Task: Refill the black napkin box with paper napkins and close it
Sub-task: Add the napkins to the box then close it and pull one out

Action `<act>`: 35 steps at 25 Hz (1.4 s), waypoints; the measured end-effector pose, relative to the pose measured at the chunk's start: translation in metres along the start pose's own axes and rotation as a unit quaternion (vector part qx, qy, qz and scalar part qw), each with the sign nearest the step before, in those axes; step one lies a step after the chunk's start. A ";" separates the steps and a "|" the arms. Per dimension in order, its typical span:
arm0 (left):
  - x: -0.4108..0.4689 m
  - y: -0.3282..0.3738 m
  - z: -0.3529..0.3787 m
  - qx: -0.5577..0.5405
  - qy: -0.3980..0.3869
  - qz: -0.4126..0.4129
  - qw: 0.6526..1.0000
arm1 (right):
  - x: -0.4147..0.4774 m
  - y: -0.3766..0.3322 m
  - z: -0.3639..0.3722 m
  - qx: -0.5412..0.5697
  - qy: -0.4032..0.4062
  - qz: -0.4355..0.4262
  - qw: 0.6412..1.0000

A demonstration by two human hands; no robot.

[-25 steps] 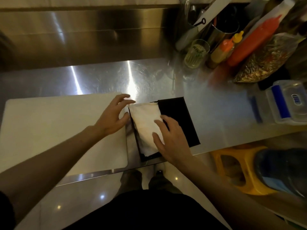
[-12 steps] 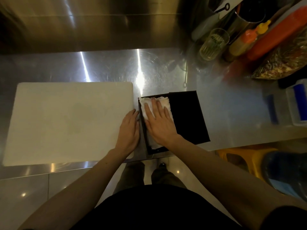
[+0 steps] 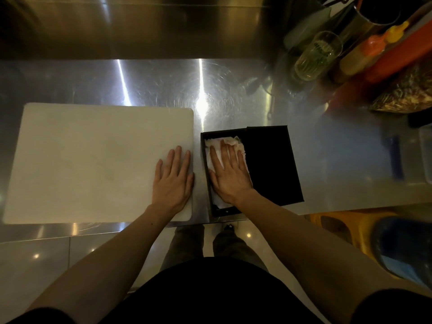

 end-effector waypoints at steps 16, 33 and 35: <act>0.000 -0.001 0.004 0.003 0.007 0.011 1.000 | -0.013 0.002 0.002 0.019 -0.041 -0.018 0.999; 0.002 0.029 -0.030 -0.074 -0.101 -0.028 0.992 | -0.090 0.087 -0.067 0.242 0.203 0.202 0.927; -0.003 0.049 -0.039 -0.251 -0.102 -0.071 0.960 | -0.099 0.101 -0.057 0.308 0.183 0.239 0.902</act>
Point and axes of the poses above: each hand's wrist, its own x-axis towards the middle knuckle, its own z-axis out of the palm, y = z × x, the point moved 2 cm from there along x, towards the middle knuckle, and after that the axes turned 10 degrees about -z, right-handed, at the moved point
